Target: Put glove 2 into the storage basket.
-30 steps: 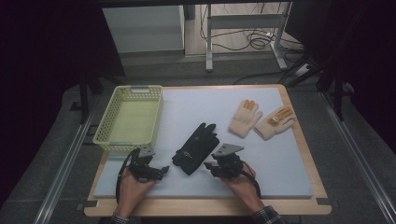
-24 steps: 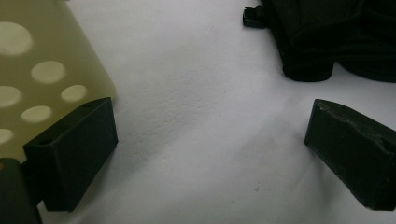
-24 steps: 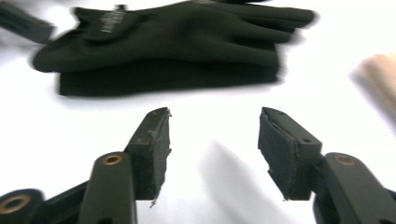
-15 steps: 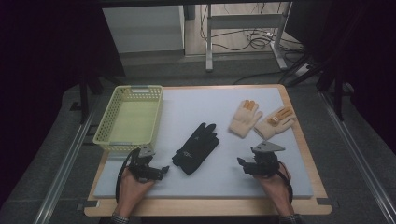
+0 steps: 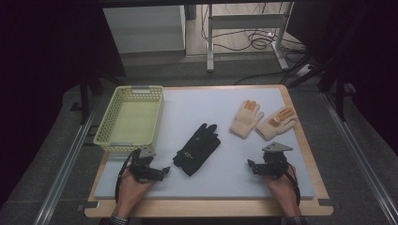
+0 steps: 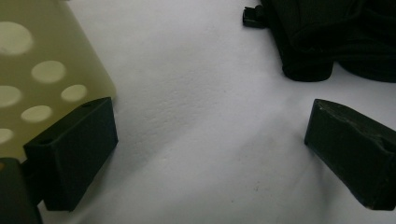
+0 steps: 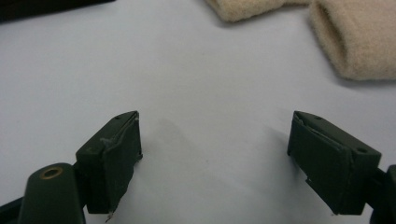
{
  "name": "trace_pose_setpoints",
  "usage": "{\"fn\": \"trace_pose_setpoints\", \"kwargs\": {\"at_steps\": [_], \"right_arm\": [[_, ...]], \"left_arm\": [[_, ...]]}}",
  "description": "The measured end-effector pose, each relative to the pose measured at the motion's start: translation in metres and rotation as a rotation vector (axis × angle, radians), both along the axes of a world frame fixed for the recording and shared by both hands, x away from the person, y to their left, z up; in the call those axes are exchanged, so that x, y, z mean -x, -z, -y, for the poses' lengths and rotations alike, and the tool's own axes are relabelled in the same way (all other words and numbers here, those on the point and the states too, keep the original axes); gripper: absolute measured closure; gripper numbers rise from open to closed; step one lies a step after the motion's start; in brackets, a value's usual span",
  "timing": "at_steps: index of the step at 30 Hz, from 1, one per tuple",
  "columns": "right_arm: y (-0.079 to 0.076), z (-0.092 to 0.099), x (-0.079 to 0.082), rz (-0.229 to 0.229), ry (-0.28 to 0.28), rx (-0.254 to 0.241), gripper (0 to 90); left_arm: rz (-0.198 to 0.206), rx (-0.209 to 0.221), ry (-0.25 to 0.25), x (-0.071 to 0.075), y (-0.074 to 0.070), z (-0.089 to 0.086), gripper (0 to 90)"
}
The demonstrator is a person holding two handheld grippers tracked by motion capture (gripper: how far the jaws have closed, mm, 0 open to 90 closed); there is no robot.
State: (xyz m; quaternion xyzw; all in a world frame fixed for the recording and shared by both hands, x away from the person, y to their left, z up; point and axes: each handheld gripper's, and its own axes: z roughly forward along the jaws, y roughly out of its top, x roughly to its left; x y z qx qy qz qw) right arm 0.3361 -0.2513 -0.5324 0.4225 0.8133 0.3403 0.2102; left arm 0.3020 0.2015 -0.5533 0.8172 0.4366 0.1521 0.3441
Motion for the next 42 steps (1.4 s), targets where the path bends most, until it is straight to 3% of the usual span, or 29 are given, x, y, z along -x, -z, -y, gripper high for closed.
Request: {"fn": "trace_pose_setpoints", "kwargs": {"at_steps": [11,15,18,21,27,36,42], "right_arm": [[0.0,0.0,0.001,0.005,0.002,0.005,16.6],[0.0,-0.001,0.001,0.008,0.004,0.007,16.5],[0.0,-0.001,0.001,0.008,0.004,0.007,16.5],[0.0,-0.001,0.001,0.008,0.004,0.007,16.5],[0.0,-0.001,0.001,0.008,0.004,0.007,16.4],[0.0,0.0,0.001,0.006,0.003,0.004,16.5],[0.0,0.0,0.001,0.005,0.003,0.003,16.4]], "left_arm": [[-0.011,0.002,0.029,0.005,-0.009,0.003,4.2],[-0.013,0.043,0.063,0.007,-0.022,0.008,2.4],[-0.008,0.069,0.107,0.006,-0.034,0.018,1.1],[-0.001,0.066,0.148,0.001,-0.046,0.034,0.0],[-0.004,0.025,0.198,-0.015,-0.058,0.067,0.0],[-0.05,-0.03,0.208,-0.044,-0.049,0.102,0.0],[-0.079,-0.049,0.186,-0.056,-0.041,0.113,0.0]]}}
